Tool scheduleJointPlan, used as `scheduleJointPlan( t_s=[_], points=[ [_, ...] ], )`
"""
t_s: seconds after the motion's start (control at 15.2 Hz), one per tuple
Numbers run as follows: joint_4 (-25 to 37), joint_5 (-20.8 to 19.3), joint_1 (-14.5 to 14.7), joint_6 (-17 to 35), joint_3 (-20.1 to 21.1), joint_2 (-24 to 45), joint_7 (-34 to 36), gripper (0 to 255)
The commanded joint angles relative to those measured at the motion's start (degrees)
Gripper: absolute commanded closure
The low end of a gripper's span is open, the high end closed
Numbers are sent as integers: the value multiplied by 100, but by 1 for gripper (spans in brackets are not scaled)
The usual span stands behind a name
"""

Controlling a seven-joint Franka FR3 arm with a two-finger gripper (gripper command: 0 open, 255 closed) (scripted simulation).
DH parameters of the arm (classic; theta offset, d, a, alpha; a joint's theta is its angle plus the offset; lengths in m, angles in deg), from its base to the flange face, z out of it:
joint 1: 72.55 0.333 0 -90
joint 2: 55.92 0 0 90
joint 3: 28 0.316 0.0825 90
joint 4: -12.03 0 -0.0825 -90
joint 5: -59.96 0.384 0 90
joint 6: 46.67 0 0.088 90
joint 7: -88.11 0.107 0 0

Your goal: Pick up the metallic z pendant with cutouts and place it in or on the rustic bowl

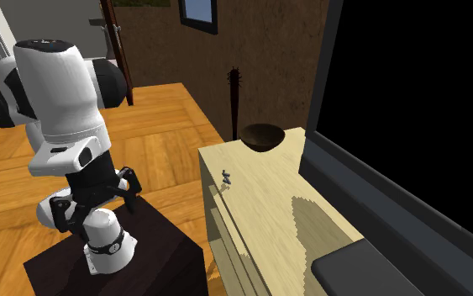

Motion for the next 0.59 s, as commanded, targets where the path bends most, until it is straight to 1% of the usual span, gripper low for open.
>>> scheduleJointPlan(
  t_s=[0.0, 0.53],
  points=[
    [0, 0, 0, 0, 0, 0, 0, 0],
    [-104, 739, 350, 82, 887, 140, 986, 0]
  ],
)
